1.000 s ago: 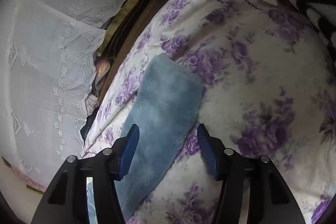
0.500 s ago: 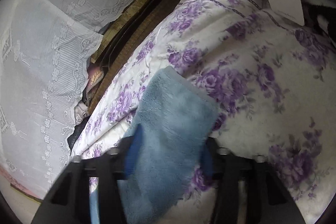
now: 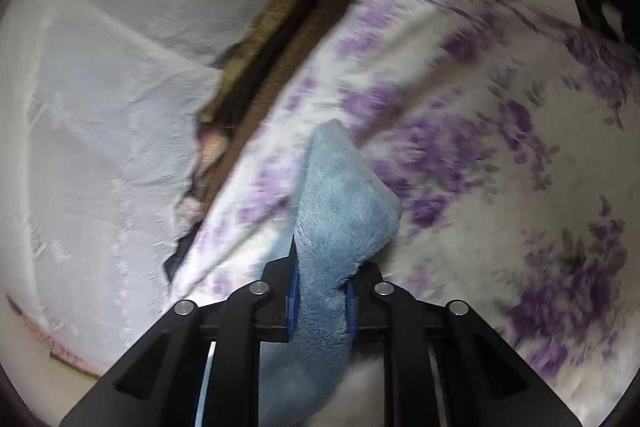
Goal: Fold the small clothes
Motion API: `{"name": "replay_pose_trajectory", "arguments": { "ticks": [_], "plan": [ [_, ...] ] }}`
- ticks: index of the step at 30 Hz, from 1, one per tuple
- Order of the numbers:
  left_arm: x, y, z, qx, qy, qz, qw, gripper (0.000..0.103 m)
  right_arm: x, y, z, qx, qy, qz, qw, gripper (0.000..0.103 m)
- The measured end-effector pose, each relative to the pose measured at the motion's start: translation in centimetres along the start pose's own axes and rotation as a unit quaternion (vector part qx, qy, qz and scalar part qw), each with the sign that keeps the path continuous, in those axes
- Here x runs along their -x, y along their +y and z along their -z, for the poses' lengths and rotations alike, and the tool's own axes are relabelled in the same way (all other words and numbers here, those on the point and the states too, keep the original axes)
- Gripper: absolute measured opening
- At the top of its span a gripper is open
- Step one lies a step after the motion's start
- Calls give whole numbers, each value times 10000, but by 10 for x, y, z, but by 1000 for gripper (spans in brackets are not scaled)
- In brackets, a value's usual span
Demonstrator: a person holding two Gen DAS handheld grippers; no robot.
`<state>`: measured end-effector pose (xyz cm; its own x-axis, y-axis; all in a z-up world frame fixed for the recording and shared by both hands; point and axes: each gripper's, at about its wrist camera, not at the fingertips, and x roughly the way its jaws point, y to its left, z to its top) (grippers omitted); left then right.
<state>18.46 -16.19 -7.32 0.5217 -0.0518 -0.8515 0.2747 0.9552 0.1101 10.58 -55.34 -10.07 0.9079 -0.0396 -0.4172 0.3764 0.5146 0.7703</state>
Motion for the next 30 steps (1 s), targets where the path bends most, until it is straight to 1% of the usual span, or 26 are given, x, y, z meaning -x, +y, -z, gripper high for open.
{"name": "replay_pose_trajectory", "arguments": {
  "ticks": [2, 3, 6, 7, 8, 9, 10, 11, 12, 13, 14, 15, 16, 17, 18, 19, 20, 22, 23, 25, 28, 30],
  "plan": [
    [12, 23, 4, 139, 36, -44, 9999, 99, 12, 23, 4, 374, -93, -147, 9991, 16],
    [18, 37, 7, 132, 27, -131, 9998, 99, 17, 34, 7, 540, -144, -207, 9982, 16],
    [38, 91, 22, 168, -171, -763, 9968, 99, 24, 59, 14, 857, -200, -287, 9957, 16],
    [42, 109, 28, 196, -237, -1004, 9945, 99, 25, 68, 18, 982, -184, -305, 9945, 16],
    [44, 134, 38, 307, -285, -1282, 9909, 99, 25, 76, 23, 1072, -154, -336, 9936, 16],
    [43, 157, 46, 470, -282, -1418, 9884, 99, 26, 80, 26, 1119, -124, -365, 9930, 16],
    [41, 183, 55, 727, -255, -1436, 9866, 99, 26, 89, 32, 1205, -62, -415, 9918, 16],
    [38, 202, 63, 977, -226, -1351, 9857, 99, 26, 95, 36, 1275, -25, -431, 9909, 16],
    [32, 227, 72, 1426, -148, -986, 9847, 99, 25, 103, 42, 1375, 25, -439, 9895, 16],
    [29, 245, 76, 1802, -92, -499, 9823, 99, 31, 103, 48, 1443, 65, -475, 9884, 16],
    [28, 270, 80, 2418, -123, 190, 9701, 99, 31, 107, 53, 1490, 98, -513, 9875, 16],
    [31, 279, 82, 2680, -246, 362, 9624, 99, 32, 113, 58, 1540, 134, -547, 9865, 16],
    [33, 283, 83, 2797, -350, 414, 9586, 99, 32, 118, 61, 1576, 154, -569, 9857, 16],
    [31, 282, 82, 2788, -378, 338, 9590, 99, 35, 123, 67, 1631, 174, -606, 9846, 16],
    [26, 276, 80, 2645, -296, 200, 9637, 99, 39, 127, 74, 1681, 190, -642, 9835, 16],
    [22, 264, 76, 2370, -191, -109, 9713, 99, 40, 132, 80, 1738, 217, -674, 9822, 16],
    [22, 255, 76, 2159, -134, -362, 9757, 99, 42, 138, 85, 1788, 246, -708, 9810, 16],
    [23, 241, 73, 1827, -149, -783, 9799, 99, 44, 149, 97, 1902, 295, -764, 9783, 16],
    [23, 238, 73, 1747, -172, -857, 9807, 99, 45, 154, 103, 1959, 318, -786, 9769, 16],
    [19, 239, 75, 1737, -133, -851, 9810, 99, 46, 163, 112, 2021, 379, -822, 9752, 16],
    [19, 250, 78, 1945, -74, -583, 9791, 99, 47, 175, 123, 2074, 470, -887, 9731, 16],
    [19, 251, 80, 2012, -57, -496, 9783, 99, 48, 184, 130, 2154, 493, -901, 9711, 16]
  ]
}}
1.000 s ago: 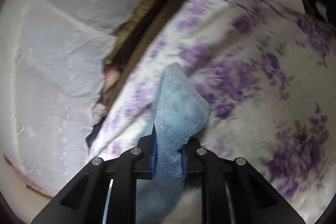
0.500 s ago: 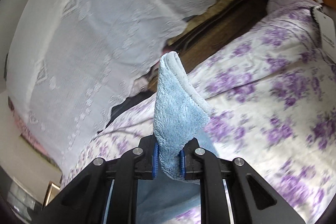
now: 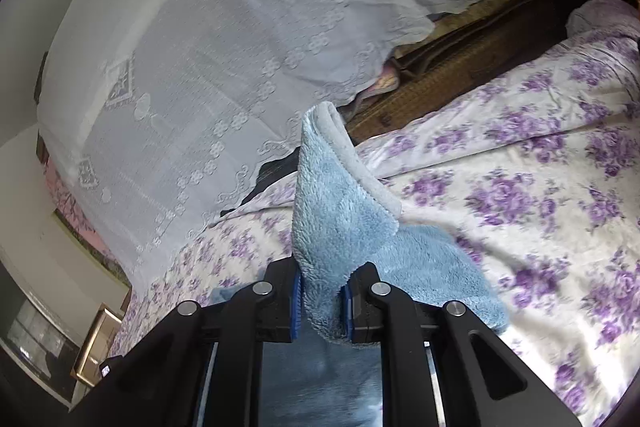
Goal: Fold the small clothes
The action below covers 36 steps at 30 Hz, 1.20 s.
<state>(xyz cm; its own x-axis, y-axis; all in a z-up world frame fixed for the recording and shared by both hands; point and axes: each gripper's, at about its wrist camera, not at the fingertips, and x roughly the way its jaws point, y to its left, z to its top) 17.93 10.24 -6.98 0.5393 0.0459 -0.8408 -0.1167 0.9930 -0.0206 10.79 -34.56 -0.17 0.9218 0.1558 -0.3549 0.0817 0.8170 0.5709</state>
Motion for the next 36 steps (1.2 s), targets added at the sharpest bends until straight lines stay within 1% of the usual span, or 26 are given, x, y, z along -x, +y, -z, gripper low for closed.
{"name": "replay_pose_trajectory", "arguments": {
  "ticks": [8, 15, 24, 29, 32, 36],
  "plan": [
    [-4, -2, 0, -39, -7, -73, 10000, 99, -2, 43, 9, 234, 136, -252, 9993, 16],
    [-5, -3, -1, -52, -6, -99, 9999, 99, -10, 84, 24, 527, 341, -503, 9968, 16],
    [-6, -3, -1, -52, -2, -102, 9999, 99, -34, 133, 56, 892, 790, -824, 9895, 16],
    [-6, -3, -1, -52, 0, -95, 9999, 99, -55, 148, 83, 1094, 1124, -811, 9843, 16],
    [-6, -3, -1, -45, 0, -99, 9999, 99, -72, 149, 103, 1232, 1374, -684, 9804, 16],
    [-6, -3, -1, -46, 1, -98, 9999, 99, -97, 146, 133, 1432, 1844, -454, 9713, 17]
  ]
}}
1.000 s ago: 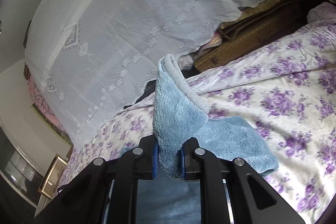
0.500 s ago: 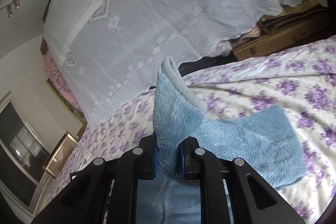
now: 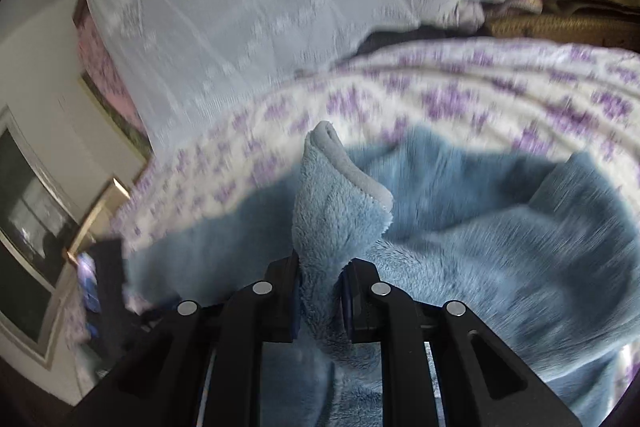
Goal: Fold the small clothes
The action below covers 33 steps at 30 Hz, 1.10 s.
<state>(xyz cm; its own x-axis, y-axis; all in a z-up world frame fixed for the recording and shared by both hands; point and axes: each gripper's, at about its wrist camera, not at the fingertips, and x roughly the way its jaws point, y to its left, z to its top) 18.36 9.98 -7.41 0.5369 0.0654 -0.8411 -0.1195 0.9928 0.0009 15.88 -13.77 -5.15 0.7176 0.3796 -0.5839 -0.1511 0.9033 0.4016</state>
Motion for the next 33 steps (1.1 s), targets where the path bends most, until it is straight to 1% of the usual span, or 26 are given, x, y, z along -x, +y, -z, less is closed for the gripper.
{"name": "replay_pose_trajectory", "arguments": {
  "ticks": [2, 4, 6, 7, 8, 9, 11, 12, 13, 15, 17, 18, 19, 20, 21, 22, 23, 24, 25, 26, 27, 28, 29, 30, 31, 33],
  "plan": [
    [0, 0, 0, 3, 1, 0, 10000, 99, -17, -1, 9, 95, 300, 134, 9994, 22],
    [0, 0, 0, 5, 2, 7, 10000, 99, -28, -5, 16, 116, 578, 153, 9981, 33],
    [-1, 0, 0, 7, 4, 14, 10000, 99, -26, -5, 17, 148, 591, 138, 9980, 34],
    [-1, 0, 0, 10, 6, 15, 10000, 99, -19, -5, 15, 137, 562, 116, 9983, 36],
    [-1, 0, 0, 12, 7, 17, 10000, 99, -11, -6, 13, 98, 495, 44, 9987, 38],
    [-1, 0, 0, 15, 8, 18, 10000, 99, 3, -8, 8, 72, 339, -80, 9994, 43],
    [-1, 0, 0, 13, 7, 13, 10000, 99, 25, -11, -1, 176, 24, -99, 9998, 48],
    [-1, 0, 0, 16, 8, 13, 10000, 99, 34, -14, -5, 246, -119, -13, 9996, 49],
    [-1, 0, 0, 16, 7, 14, 10000, 99, 48, -21, -12, 337, -346, 228, 9986, 49],
    [-1, 0, 0, 15, 7, 11, 10000, 99, 59, -37, -19, 317, -528, 617, 9962, 49],
    [-1, 0, 0, 16, 7, 12, 10000, 99, 60, -72, -23, 60, -523, 1160, 9918, 37],
    [-1, 0, 0, 17, 7, 14, 10000, 99, 57, -90, -21, -81, -407, 1394, 9894, 23],
    [-1, 0, 0, 20, 7, 11, 10000, 99, 47, -118, -16, -299, -113, 1672, 9854, 17],
    [-1, 0, 0, 19, 8, 9, 10000, 99, 41, -133, -12, -457, 68, 1729, 9839, 12],
    [-1, 0, 0, 18, 8, 8, 10000, 99, 36, -159, -3, -850, 217, 1517, 9845, 3],
    [-1, -1, 0, 18, 7, 5, 10000, 99, 42, -171, 1, -1162, 117, 1195, 9859, 1],
    [-1, -1, 0, 21, 8, 5, 10000, 99, 48, -177, 0, -1369, 68, 1071, 9847, 0],
    [-1, -1, 0, 22, 9, 6, 10000, 99, 58, -175, -1, -1446, -64, 1074, 9836, 0],
    [-1, 0, 0, 23, 11, 6, 10000, 99, 66, -167, -1, -1330, -201, 1146, 9843, 7],
    [-1, -1, 0, 17, 8, -1, 10000, 99, 71, -154, -2, -1105, -322, 1235, 9856, 7],
    [-1, -1, 0, 15, 8, -7, 10000, 99, 75, -129, -2, -668, -398, 1214, 9895, 7],
    [-1, -1, 0, 11, 9, -16, 10000, 99, 74, -112, -3, -373, -367, 1147, 9920, 7],
    [-2, -1, 0, 11, 9, -23, 10000, 99, 68, -87, -2, 25, -226, 1044, 9943, 8],
    [-1, -1, 0, 10, 8, -21, 10000, 99, 61, -71, 0, 276, -70, 996, 9946, 13],
    [-1, -1, 0, 14, 8, -16, 10000, 99, 46, -46, 4, 631, 231, 873, 9939, 20],
    [-1, 1, 0, 28, 7, 22, 10000, 99, 19, -15, 13, 976, 555, 781, 9906, 21]
  ]
}}
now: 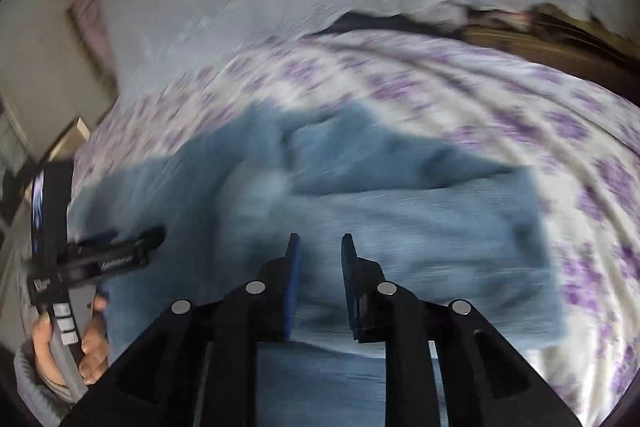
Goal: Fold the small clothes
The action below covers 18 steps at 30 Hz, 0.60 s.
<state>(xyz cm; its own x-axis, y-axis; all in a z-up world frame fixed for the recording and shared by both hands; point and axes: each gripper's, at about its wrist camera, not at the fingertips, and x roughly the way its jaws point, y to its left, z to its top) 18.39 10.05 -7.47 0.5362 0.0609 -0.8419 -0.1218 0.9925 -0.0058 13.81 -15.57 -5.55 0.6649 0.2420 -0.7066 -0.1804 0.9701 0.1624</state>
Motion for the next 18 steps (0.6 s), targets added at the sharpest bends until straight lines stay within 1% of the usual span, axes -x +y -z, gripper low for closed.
{"name": "replay_pose_trajectory", "arguments": {
  "ticks": [1, 2, 3, 4, 5, 6, 7, 8, 9, 11, 12, 13, 14, 15, 16, 17, 18],
  "plan": [
    [1, 2, 0, 15, 9, 56, 10000, 99, -8, 14, 2, 162, 91, -10, 9998, 22],
    [1, 4, -1, 41, 19, 112, 9999, 99, -16, 35, 8, 452, 219, -50, 9987, 22],
    [2, 7, -2, 96, 35, 200, 9997, 99, -19, 58, 19, 915, 279, -74, 9954, 22],
    [3, 13, -4, 193, 51, 331, 9993, 99, -17, 72, 29, 1193, 238, -51, 9926, 24],
    [4, 16, -5, 273, 62, 416, 9987, 99, -14, 88, 39, 1599, 209, -97, 9869, 26],
    [5, 21, -7, 355, 79, 507, 9981, 99, -11, 97, 44, 1846, 208, -141, 9825, 36],
    [5, 23, -8, 402, 88, 561, 9976, 99, -7, 101, 45, 1960, 112, -82, 9805, 37],
    [6, 27, -9, 474, 85, 613, 9970, 99, -2, 101, 43, 1936, 0, -23, 9811, 37],
    [6, 28, -9, 515, 74, 622, 9967, 99, 5, 96, 35, 1783, -163, -32, 9838, 38],
    [6, 30, -9, 549, 68, 628, 9965, 99, 11, 84, 20, 1298, -371, -105, 9908, 38],
    [7, 29, -8, 541, 60, 613, 9966, 99, 8, 76, 14, 1051, -374, -136, 9937, 39],
    [7, 29, -8, 530, 54, 598, 9968, 99, 1, 69, 10, 906, -261, -162, 9954, 39],
    [7, 28, -8, 502, 50, 569, 9971, 99, -15, 64, 8, 832, 20, -153, 9964, 39],
    [6, 26, -8, 466, 53, 536, 9975, 99, -43, 59, 5, 790, 458, -128, 9957, 39],
    [6, 25, -8, 423, 62, 500, 9978, 99, -54, 56, 9, 736, 646, -155, 9951, 39],
    [4, 22, -7, 343, 83, 426, 9985, 99, -55, 53, 9, 669, 563, -241, 9959, 39],
    [4, 19, -7, 266, 81, 344, 9990, 99, -46, 51, 6, 613, 482, -313, 9965, 39]
  ]
}}
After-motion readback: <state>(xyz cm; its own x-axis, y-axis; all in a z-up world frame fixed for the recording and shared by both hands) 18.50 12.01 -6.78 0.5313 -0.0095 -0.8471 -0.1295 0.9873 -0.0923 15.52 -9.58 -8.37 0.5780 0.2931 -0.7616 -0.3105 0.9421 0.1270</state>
